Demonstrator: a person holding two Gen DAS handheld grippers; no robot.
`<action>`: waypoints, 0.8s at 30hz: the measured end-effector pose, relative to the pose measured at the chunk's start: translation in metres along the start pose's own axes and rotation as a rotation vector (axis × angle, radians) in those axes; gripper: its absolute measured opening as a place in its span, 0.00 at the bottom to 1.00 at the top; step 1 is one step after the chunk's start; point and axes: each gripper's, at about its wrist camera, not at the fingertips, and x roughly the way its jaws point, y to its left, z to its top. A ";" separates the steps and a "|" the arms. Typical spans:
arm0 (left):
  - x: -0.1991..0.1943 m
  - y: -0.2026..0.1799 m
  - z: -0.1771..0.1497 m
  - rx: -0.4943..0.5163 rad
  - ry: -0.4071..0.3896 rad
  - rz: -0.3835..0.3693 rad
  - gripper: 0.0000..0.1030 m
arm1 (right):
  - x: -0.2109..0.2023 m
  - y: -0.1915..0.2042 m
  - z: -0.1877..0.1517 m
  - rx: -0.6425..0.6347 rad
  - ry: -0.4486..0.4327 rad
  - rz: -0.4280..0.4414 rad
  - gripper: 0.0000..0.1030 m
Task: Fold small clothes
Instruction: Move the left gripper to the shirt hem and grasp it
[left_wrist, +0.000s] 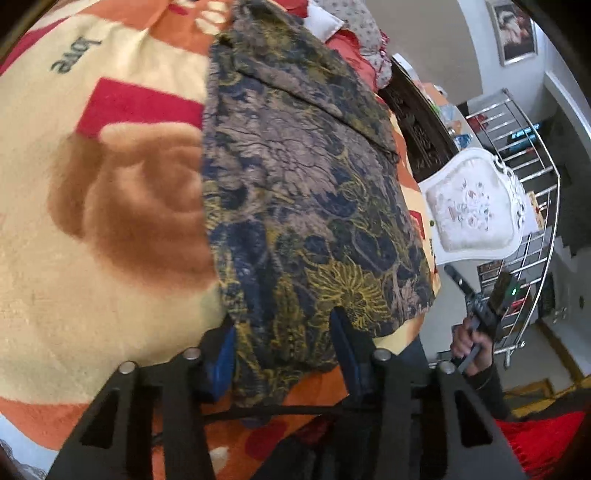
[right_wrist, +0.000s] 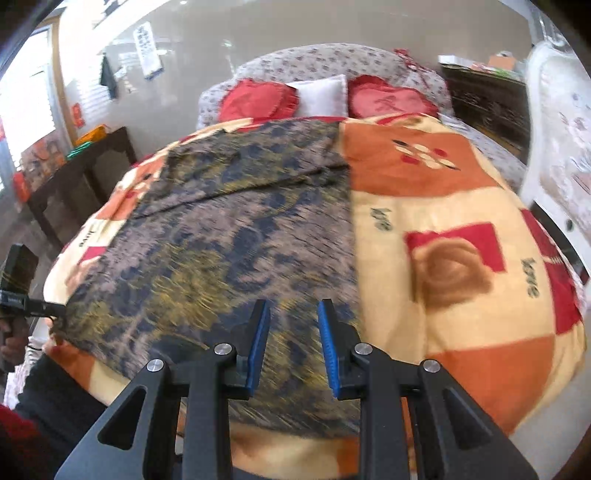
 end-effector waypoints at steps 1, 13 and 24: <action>0.000 0.001 0.001 -0.008 0.001 -0.005 0.47 | -0.002 -0.006 -0.005 0.014 0.006 -0.002 0.35; -0.001 0.005 0.009 0.005 0.044 -0.028 0.47 | 0.015 -0.051 -0.047 0.206 0.092 0.095 0.39; -0.007 -0.007 0.001 0.041 0.006 0.140 0.06 | 0.011 -0.057 -0.052 0.251 0.075 0.216 0.17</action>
